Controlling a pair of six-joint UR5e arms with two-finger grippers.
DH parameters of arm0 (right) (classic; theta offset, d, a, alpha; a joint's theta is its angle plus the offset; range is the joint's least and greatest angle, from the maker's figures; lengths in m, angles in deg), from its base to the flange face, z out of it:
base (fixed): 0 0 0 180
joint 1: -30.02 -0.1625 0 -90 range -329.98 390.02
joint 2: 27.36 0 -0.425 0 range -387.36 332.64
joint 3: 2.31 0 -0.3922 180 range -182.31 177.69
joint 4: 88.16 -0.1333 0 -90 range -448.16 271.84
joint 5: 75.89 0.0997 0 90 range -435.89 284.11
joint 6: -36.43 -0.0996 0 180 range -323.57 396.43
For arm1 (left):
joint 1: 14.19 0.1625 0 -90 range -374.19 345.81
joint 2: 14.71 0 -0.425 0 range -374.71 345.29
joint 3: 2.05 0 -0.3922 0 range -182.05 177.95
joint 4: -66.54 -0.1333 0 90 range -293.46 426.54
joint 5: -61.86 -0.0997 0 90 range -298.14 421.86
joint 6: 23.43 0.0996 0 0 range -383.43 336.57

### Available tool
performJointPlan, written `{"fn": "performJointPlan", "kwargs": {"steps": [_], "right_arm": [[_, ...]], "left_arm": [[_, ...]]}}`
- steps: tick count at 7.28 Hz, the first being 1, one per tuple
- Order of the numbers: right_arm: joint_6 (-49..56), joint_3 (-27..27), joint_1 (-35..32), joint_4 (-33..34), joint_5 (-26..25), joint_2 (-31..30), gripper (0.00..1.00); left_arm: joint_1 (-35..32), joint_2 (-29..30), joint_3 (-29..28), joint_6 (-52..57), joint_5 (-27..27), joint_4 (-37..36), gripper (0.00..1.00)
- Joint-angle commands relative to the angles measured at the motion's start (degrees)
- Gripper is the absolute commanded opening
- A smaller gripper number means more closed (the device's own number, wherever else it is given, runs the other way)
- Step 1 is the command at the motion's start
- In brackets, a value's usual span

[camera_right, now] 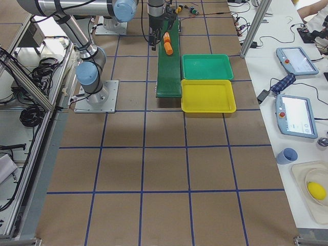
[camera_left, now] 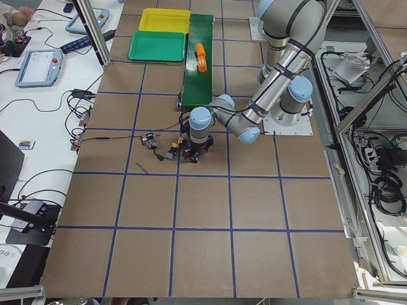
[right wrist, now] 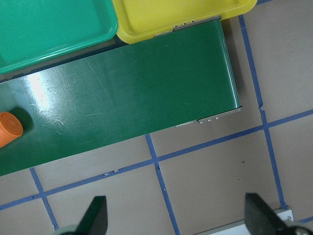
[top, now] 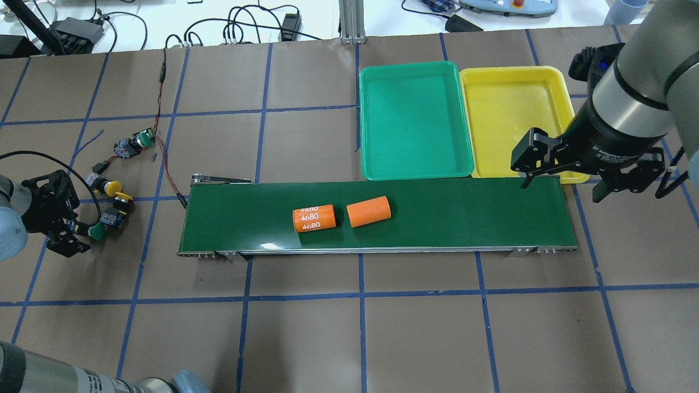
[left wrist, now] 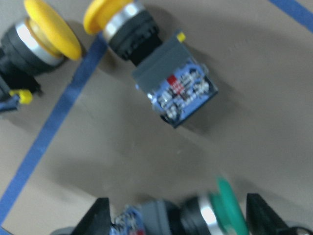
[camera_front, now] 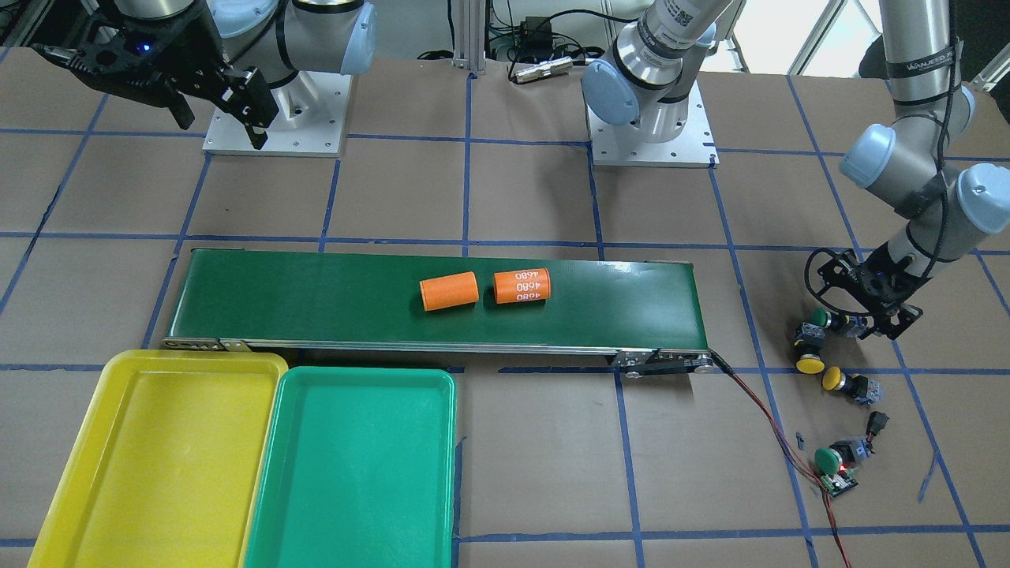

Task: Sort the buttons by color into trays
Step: 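Move the left gripper back and grasp a green-capped button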

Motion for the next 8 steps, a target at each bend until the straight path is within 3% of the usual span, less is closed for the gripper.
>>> {"fn": "performJointPlan", "kwargs": {"steps": [1, 5, 6, 7, 8], "right_arm": [[0.0, 0.1, 0.1, -0.8, -0.1, 0.0, 1.0], [-0.9, 0.0, 0.1, 0.2, -0.1, -0.3, 1.0], [-0.9, 0.0, 0.1, -0.2, 0.1, -0.5, 1.0], [-0.9, -0.1, 0.1, -0.1, -0.1, -0.8, 1.0], [-0.9, -0.1, 0.1, 0.5, 0.0, -0.7, 1.0]], "left_arm": [[0.0, 0.2, -1.9, -1.3, 0.2, 0.0, 1.0], [0.0, 2.4, -2.2, -0.8, 0.3, -1.0, 1.0], [0.0, 2.9, -2.2, -0.8, 0.3, -1.0, 0.89], [-0.2, 2.8, -2.2, -0.8, 0.4, -0.9, 0.51], [-0.6, 1.8, -2.2, -0.9, 0.5, -0.3, 0.32]]}}
